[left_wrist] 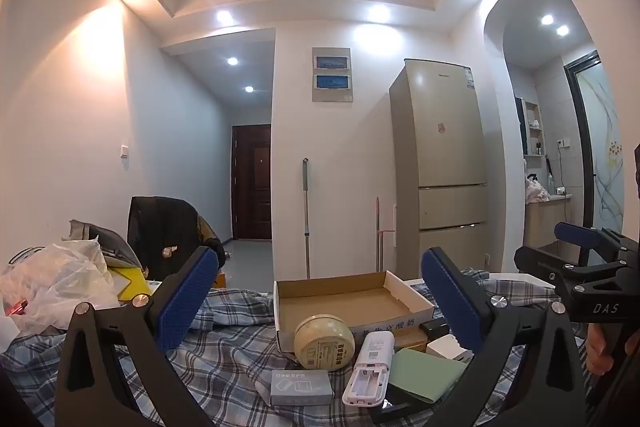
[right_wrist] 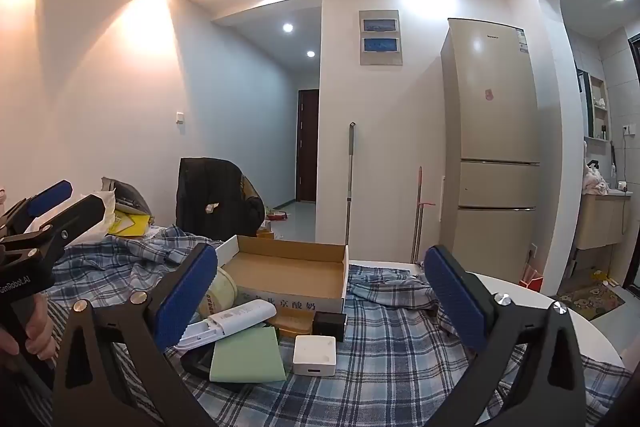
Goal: Organize rigid objects
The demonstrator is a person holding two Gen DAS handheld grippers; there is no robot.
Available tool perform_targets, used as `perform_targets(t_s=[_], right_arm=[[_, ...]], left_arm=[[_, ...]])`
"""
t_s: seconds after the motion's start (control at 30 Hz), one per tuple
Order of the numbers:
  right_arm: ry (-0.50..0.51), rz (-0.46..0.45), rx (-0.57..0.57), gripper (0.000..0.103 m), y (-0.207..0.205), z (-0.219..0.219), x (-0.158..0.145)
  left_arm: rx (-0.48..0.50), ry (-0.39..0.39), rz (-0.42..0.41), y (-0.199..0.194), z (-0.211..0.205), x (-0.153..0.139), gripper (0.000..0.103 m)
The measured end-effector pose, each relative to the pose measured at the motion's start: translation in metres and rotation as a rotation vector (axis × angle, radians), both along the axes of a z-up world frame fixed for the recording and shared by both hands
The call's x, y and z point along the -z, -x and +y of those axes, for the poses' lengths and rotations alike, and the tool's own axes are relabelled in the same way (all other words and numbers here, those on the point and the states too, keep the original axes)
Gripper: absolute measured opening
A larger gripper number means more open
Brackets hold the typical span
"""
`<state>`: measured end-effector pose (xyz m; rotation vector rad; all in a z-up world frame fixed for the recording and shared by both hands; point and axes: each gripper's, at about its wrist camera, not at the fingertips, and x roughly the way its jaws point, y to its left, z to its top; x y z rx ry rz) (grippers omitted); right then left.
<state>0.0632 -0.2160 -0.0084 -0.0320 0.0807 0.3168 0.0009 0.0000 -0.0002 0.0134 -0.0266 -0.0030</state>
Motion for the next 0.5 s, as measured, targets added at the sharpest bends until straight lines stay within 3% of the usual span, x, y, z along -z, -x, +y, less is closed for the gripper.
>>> perform_targets(t_s=[0.07, 0.5], right_arm=[[-0.003, 0.001, 0.0, 0.103, 0.0, 0.0, 0.001], [0.022, -0.004, -0.007, 0.103, 0.005, 0.003, 0.001]], left_arm=[[0.003, 0.014, -0.042, 0.002, 0.001, 0.0, 0.103], [-0.003, 0.001, -0.035, 0.009, 0.006, -0.003, 0.103]])
